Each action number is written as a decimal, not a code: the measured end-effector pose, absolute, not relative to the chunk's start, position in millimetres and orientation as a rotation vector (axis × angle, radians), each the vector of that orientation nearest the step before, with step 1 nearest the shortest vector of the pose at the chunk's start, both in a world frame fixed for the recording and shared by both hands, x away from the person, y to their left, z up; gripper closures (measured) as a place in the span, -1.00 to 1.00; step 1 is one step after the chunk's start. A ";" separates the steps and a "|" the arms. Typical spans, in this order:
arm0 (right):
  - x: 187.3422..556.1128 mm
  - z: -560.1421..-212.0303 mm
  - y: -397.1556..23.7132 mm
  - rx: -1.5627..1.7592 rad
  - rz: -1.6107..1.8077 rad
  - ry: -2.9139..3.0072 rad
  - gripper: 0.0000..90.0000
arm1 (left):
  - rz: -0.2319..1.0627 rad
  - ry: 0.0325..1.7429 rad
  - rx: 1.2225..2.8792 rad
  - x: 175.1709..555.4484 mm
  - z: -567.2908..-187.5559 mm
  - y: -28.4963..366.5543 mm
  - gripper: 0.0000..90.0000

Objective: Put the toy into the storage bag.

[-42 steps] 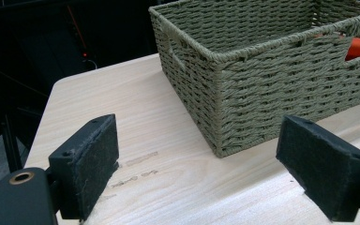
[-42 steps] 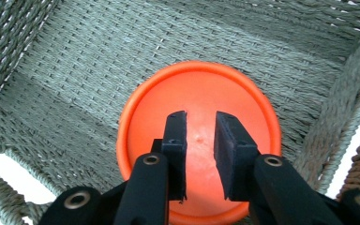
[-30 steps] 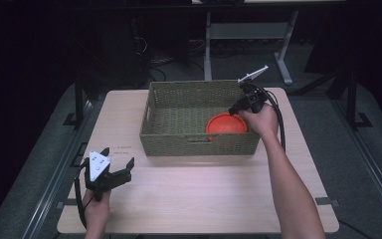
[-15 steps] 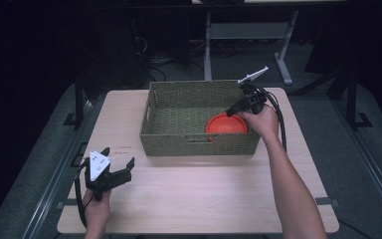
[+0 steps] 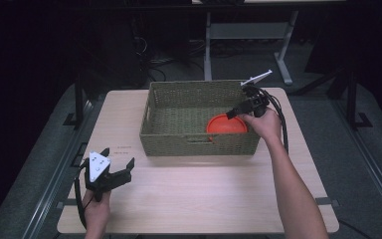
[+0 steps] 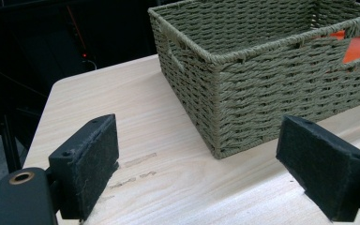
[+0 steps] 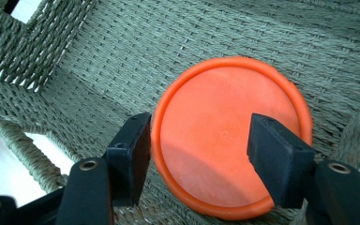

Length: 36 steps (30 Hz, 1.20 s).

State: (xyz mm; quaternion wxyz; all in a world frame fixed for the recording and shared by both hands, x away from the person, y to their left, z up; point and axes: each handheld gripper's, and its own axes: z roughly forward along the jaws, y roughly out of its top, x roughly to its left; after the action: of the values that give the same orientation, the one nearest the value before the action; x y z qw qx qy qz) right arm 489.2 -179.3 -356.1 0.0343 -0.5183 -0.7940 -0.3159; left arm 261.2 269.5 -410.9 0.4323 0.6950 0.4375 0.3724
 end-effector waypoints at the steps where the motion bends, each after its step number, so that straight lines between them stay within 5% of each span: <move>1: 489.0 -356.4 -180.2 -1.590 -0.972 -2.441 -0.15 | 0.929 1.087 1.736 261.6 -411.2 269.1 -0.72; 36: 451.6 -336.7 -196.0 -1.478 -1.173 -2.374 -0.40 | 0.930 1.084 1.741 261.7 -411.4 268.7 -0.72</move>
State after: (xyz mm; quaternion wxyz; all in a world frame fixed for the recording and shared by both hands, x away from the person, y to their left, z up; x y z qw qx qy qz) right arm 451.6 -196.0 -336.7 0.0543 -0.4867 -0.7817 -0.3860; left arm 261.7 268.7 -411.4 0.4304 0.6980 0.4344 0.3726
